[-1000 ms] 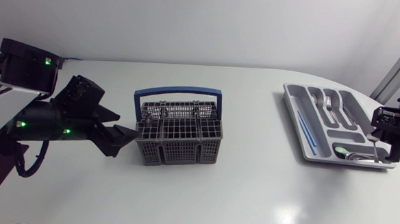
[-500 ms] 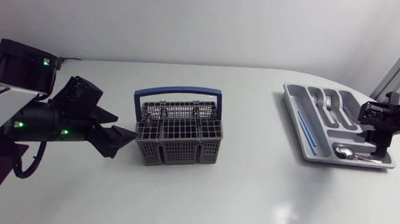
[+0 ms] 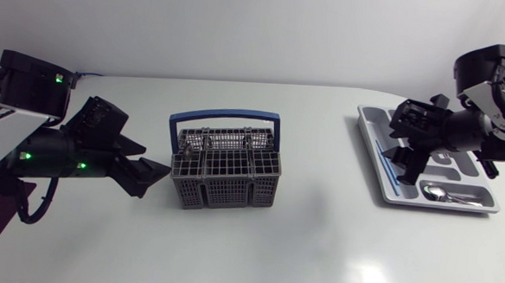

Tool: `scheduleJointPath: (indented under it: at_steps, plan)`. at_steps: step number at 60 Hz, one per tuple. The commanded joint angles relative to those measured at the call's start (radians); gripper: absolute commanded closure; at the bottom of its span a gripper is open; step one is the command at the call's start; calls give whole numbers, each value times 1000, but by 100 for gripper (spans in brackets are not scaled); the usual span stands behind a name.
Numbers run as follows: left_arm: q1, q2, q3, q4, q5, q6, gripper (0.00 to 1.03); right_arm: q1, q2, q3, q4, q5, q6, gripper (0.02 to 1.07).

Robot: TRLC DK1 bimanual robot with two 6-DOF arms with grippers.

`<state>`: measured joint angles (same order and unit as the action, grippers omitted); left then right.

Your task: Unload the cutlery basket into the drawer organizer.

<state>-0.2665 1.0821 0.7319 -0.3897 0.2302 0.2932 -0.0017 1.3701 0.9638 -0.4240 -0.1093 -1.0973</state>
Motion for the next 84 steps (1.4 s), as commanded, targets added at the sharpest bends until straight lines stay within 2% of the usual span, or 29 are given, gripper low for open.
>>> scheduleJointPath:
  at_steps: [1, 18, 38, 68, 84]
  plan:
    - [15, 29, -15, 8, -2, 27, 12, 81, -14, -13, -25, 17, 122, 47]
    - [26, 42, -15, 11, 0, 54, 12, 387, 20, 69, -81, 74, 418, 47]
    - [72, 64, -37, 12, 24, 112, 12, 608, 118, 185, -107, 77, 672, 47]
    - [-7, 131, -85, 63, 35, 130, 12, 701, 201, 231, -84, 76, 781, 47]
    - [1, 205, -68, 141, 34, 123, 12, 738, 231, 262, -41, 54, 893, 47]
